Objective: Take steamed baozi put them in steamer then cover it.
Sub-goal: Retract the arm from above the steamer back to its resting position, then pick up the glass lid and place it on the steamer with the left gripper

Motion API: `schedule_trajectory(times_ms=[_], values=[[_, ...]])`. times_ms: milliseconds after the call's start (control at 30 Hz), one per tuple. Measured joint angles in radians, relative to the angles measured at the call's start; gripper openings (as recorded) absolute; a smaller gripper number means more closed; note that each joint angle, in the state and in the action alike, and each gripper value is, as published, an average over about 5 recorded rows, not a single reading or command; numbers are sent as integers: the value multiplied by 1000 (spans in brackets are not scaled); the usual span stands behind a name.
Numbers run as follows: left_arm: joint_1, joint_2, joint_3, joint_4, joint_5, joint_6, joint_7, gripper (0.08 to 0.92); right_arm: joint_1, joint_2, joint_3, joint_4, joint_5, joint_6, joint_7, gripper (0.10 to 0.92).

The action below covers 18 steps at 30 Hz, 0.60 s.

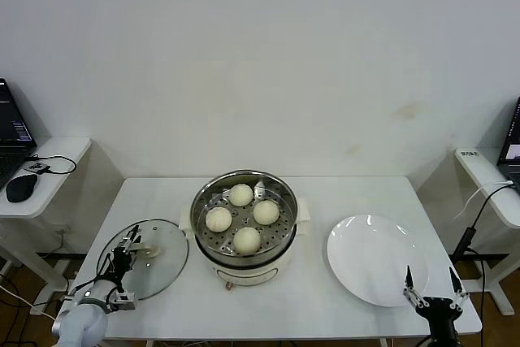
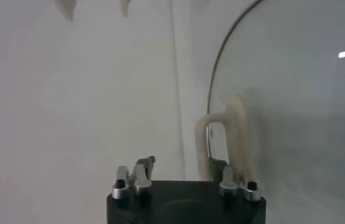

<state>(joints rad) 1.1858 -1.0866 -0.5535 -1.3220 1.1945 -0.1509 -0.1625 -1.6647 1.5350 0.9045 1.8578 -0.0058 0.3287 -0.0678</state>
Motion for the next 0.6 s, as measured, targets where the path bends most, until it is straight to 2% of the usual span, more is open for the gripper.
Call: schedule_trajectory(times_ms=[333, 600], values=[[15, -15, -14, -6, -17, -4, -30, 169, 1, 1, -7, -6, -4, 0, 0, 823], [51, -12, -41, -73, -36, 2, -62, 147, 6, 6, -20, -11, -15, 6, 0, 823]])
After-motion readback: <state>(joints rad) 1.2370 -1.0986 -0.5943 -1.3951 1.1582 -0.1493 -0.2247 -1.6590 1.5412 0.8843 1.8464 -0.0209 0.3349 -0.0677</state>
